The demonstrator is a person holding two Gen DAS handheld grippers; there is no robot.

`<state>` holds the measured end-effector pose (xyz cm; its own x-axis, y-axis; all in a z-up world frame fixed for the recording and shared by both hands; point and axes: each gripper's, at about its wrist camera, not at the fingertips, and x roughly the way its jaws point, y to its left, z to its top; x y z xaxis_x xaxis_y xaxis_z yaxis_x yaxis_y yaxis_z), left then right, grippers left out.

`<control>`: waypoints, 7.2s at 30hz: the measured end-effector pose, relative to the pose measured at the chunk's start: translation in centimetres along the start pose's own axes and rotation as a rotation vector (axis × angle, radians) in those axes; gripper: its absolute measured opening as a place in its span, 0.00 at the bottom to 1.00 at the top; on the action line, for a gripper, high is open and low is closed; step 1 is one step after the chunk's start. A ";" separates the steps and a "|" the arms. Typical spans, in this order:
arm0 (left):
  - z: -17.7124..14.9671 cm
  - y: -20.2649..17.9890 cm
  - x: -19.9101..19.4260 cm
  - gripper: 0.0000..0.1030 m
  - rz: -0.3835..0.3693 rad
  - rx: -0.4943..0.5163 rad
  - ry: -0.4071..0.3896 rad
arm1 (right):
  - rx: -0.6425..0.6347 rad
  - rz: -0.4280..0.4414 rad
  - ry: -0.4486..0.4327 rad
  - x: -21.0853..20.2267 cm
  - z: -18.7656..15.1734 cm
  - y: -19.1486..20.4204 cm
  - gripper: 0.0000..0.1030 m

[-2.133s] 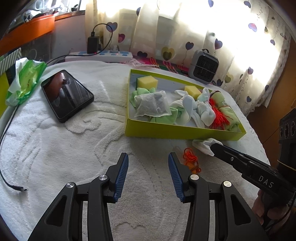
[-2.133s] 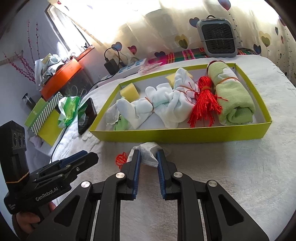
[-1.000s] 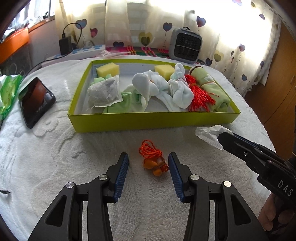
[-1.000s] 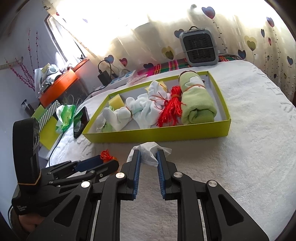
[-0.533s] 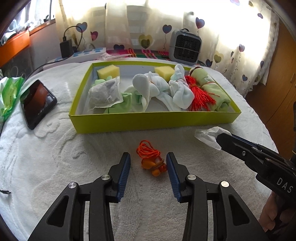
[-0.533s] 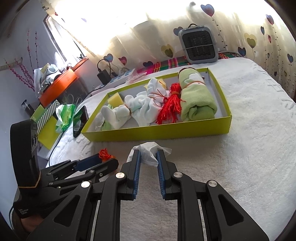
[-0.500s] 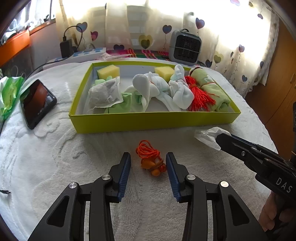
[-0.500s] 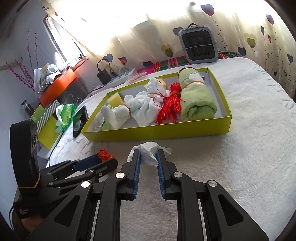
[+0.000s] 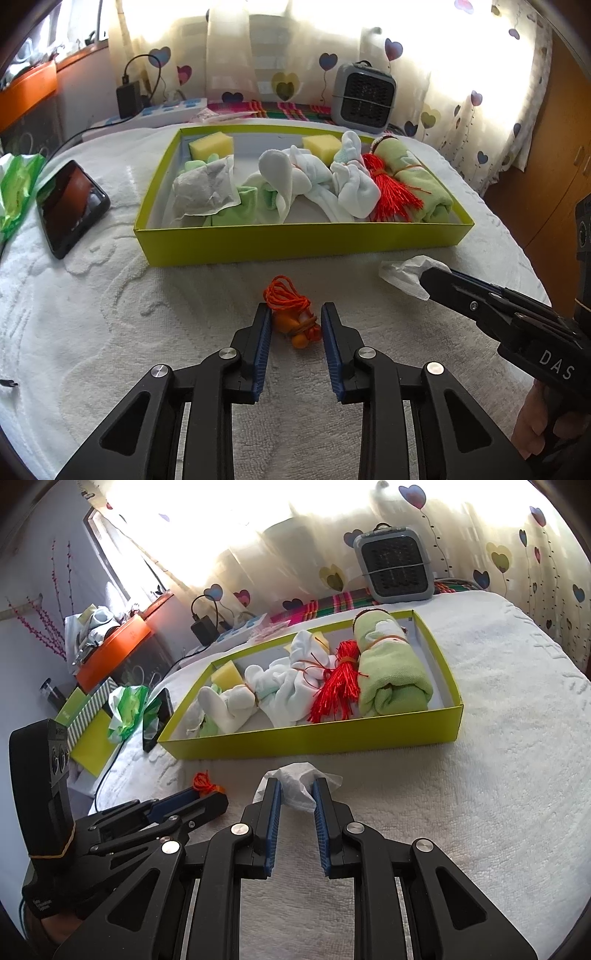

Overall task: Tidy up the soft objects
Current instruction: 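Grasp the orange toy with red string with the left gripper while the right holds the tissue, then carry the orange toy and the white tissue into the tray with both grippers, then open the left gripper to drop the orange toy while the right releases the tissue, then move both grippers back from the tray onto the bed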

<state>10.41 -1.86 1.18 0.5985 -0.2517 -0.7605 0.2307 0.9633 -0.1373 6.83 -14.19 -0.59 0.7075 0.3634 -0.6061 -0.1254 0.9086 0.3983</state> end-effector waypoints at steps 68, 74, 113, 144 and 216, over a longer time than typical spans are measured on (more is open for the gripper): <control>5.2 2.3 -4.2 0.25 -0.037 -0.009 -0.142 | -0.052 0.019 -0.088 -1.9 2.4 2.4 0.18; 6.5 2.4 -3.7 0.25 -0.038 0.005 -0.144 | -0.059 0.019 -0.092 -1.2 3.3 2.8 0.18; 10.7 4.3 4.4 0.25 -0.032 0.009 -0.032 | -0.118 -0.021 0.012 5.3 4.9 2.6 0.18; 10.3 4.3 4.7 0.33 -0.002 0.010 -0.022 | -0.110 -0.054 -0.008 4.9 4.6 2.5 0.38; -1.6 1.6 -2.1 0.38 0.093 -0.053 0.031 | -0.167 -0.246 0.043 0.3 -0.5 1.6 0.57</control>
<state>8.36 0.39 1.54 0.5911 -0.1589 -0.7908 0.1338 0.9861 -0.0981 6.50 -12.58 -0.45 0.7011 0.1337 -0.7004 -0.0694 0.9904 0.1196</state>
